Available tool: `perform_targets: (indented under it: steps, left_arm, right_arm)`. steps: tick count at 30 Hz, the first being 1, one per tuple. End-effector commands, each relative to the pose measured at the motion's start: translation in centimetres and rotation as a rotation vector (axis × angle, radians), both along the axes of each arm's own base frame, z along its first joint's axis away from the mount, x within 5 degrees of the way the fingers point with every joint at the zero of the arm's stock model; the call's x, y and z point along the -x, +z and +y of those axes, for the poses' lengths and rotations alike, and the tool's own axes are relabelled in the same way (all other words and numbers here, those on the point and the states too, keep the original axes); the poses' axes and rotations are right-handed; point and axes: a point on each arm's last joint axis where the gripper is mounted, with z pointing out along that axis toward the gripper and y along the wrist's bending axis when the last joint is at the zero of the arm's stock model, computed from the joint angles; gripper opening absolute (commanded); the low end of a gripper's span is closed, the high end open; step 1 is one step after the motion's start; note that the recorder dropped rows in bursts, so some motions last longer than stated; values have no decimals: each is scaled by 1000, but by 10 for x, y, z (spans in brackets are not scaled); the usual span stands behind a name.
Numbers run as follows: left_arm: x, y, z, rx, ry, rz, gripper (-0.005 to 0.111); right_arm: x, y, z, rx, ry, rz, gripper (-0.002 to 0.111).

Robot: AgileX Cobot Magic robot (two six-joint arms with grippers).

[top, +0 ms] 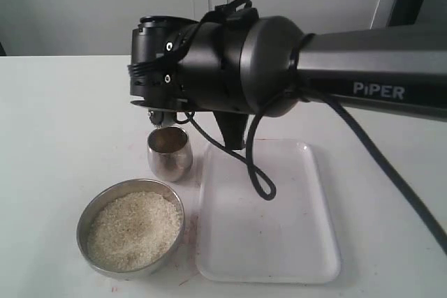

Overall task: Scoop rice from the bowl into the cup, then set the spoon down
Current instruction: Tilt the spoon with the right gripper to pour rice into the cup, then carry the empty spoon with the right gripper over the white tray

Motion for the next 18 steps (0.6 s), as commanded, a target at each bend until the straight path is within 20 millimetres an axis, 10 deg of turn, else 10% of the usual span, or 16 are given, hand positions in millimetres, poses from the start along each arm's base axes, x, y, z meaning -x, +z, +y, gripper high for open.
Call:
perform_targets:
  steps: [1, 11, 18]
  left_arm:
    - [0, 3, 0, 12, -4, -11, 14]
    - [0, 3, 0, 12, -4, -11, 14]
    - [0, 3, 0, 12, -4, -11, 14]
  right_arm:
    - [6, 12, 0, -153, -102, -80, 0]
    - [63, 76, -25, -811, -432, 1, 0]
    - [108, 68, -67, -955, -642, 13, 0]
